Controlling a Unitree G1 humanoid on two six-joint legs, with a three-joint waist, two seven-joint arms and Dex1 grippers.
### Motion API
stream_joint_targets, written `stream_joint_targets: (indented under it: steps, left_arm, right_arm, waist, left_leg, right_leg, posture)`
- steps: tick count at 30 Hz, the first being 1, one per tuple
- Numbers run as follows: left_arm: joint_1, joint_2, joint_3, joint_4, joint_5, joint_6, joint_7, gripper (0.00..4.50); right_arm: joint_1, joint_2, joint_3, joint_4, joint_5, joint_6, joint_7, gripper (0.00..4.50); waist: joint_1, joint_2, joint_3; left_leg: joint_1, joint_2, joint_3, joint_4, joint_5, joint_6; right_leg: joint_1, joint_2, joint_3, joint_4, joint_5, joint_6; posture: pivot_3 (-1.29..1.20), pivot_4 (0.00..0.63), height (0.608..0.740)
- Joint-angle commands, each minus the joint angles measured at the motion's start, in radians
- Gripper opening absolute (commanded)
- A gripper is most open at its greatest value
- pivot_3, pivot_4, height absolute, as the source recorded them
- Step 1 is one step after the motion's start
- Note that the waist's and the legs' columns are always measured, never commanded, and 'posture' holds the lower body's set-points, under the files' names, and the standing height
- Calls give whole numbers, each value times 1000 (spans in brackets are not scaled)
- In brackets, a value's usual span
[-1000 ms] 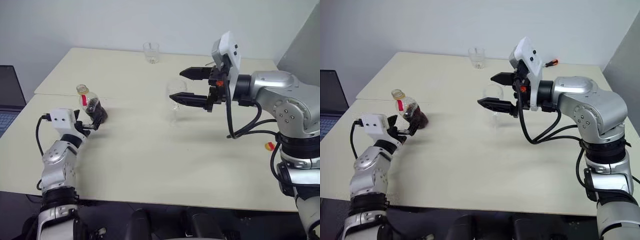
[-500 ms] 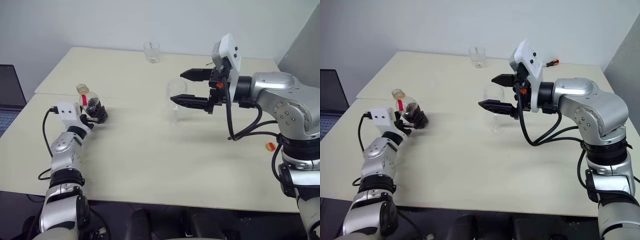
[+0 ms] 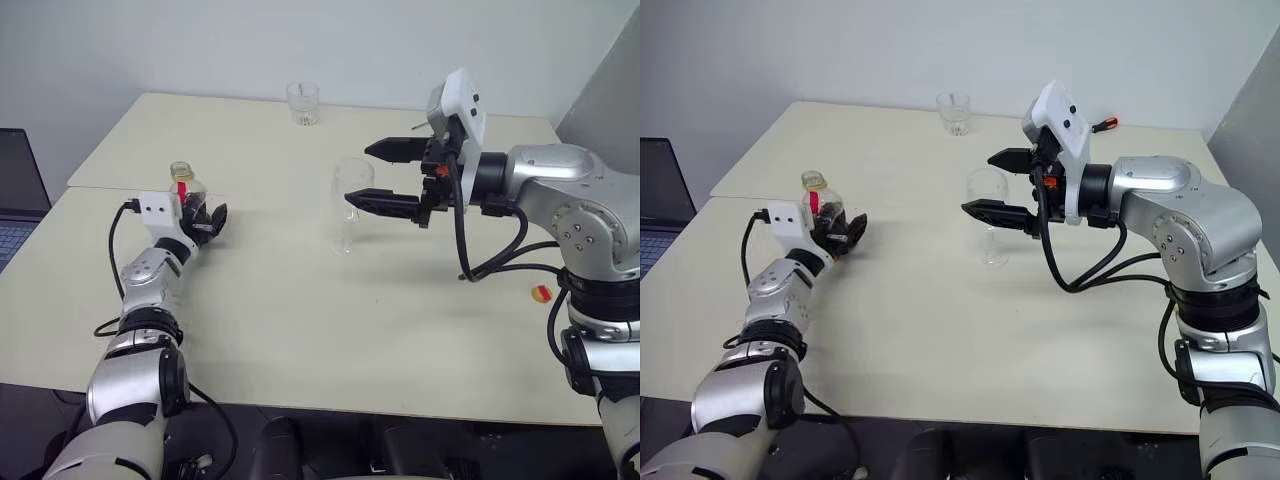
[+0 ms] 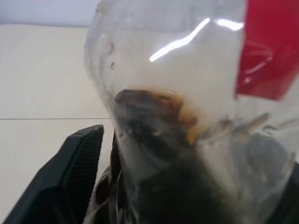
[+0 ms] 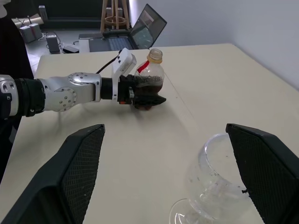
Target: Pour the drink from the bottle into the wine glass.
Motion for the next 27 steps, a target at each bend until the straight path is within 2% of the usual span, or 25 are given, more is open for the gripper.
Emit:
stream_joint_targets:
  steps: [1,7,9,13,20,27]
  left_arm:
    - [-32,25,2,5,7,-33,-15,3002]
    - [-48,45,2,-4,1,-33,-50,1170]
    - [-63,49,1,-16,-3,-27,-71,892]
    - [-118,46,-23,-46,8,-10,-124,872]
    - [-308,5,-165,-81,104,-15,-221,812]
    - [-457,-22,-291,-17,240,-77,-210,794]
  right_arm:
    - [-3,-4,-16,-32,-14,-18,-12,4500]
    - [10,-10,-34,-41,-21,-17,-33,4500]
    - [25,-21,-49,-55,-20,-9,-43,4500]
    - [88,-54,-99,-93,-12,19,-77,4500]
    - [341,-88,-272,-258,35,28,-155,4500]
    - [522,-80,-316,-417,69,39,-231,4500]
  waist:
    - [0,0,0]
    - [1,0,0]
    - [1,-1,0]
    - [2,-2,1]
    - [23,-4,3]
    - [16,-4,3]
  left_leg:
    - [0,0,0,0,0,0]
    - [0,0,0,0,0,0]
    - [-1,0,0,0,0,0]
    - [-1,0,0,0,0,0]
    - [-3,-1,0,1,0,0]
    - [-2,-1,-1,0,0,0]
  right_leg:
    - [0,0,0,0,0,0]
    - [0,0,0,0,0,0]
    - [0,0,0,0,0,-1]
    - [0,0,-1,0,0,-1]
    - [0,0,-1,-2,0,0]
    - [0,2,1,-2,-1,2]
  posture:
    - [0,150,740]
    - [0,150,740]
    - [0,150,740]
    - [0,150,740]
    - [0,150,740]
    - [0,150,740]
